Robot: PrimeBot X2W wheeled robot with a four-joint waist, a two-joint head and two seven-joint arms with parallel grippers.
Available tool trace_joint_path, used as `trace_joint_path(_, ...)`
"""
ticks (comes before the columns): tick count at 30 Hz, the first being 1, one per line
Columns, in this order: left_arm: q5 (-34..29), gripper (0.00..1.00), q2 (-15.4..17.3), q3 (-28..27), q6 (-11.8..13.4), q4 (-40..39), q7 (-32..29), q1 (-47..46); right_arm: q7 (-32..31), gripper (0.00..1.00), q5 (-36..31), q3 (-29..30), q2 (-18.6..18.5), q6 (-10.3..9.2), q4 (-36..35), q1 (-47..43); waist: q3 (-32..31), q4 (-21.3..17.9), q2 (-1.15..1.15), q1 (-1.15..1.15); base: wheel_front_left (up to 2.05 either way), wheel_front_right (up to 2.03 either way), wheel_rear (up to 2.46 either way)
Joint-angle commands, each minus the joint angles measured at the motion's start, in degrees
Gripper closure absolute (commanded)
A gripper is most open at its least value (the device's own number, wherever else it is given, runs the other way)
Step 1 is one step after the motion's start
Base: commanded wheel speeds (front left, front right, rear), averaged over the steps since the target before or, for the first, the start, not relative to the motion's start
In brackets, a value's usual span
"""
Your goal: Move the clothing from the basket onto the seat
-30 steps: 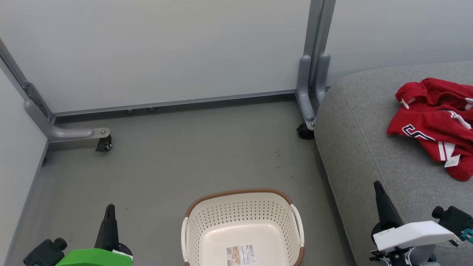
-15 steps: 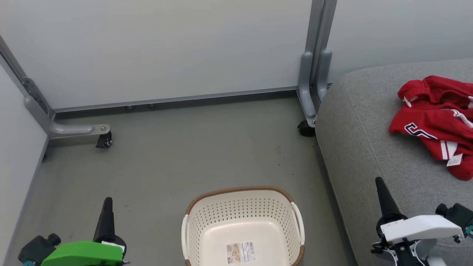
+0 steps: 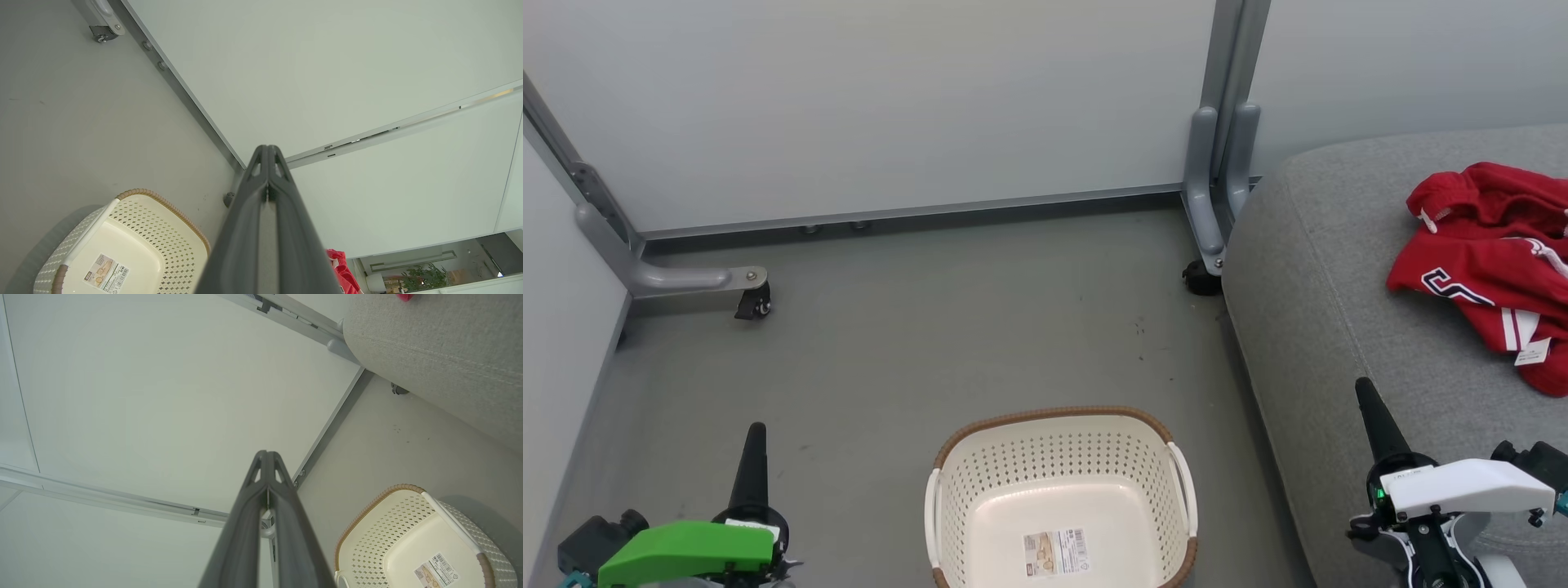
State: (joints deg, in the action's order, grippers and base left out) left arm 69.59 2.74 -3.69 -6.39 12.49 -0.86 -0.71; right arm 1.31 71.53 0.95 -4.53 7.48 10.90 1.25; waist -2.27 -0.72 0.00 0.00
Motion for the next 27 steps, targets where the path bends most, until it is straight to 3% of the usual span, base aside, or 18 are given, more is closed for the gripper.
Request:
trace_joint_path(1,1.8,1.0,0.2,-0.43,-0.3,-0.21,-0.42,-1.9,-0.42,1.0,1.72,0.3,-0.36,0.03,-0.05,1.19,0.09,0.03,0.0,0.0,0.0,0.0,0.0)
trace_joint_path(27,14.9,1.0,0.23,-2.03,-0.85,0.97,-3.79,-4.42,-4.02,1.0,14.77,2.29,-0.13,0.03,1.89,3.76,1.43,0.42,0.0,0.0,0.0,0.0,0.0)
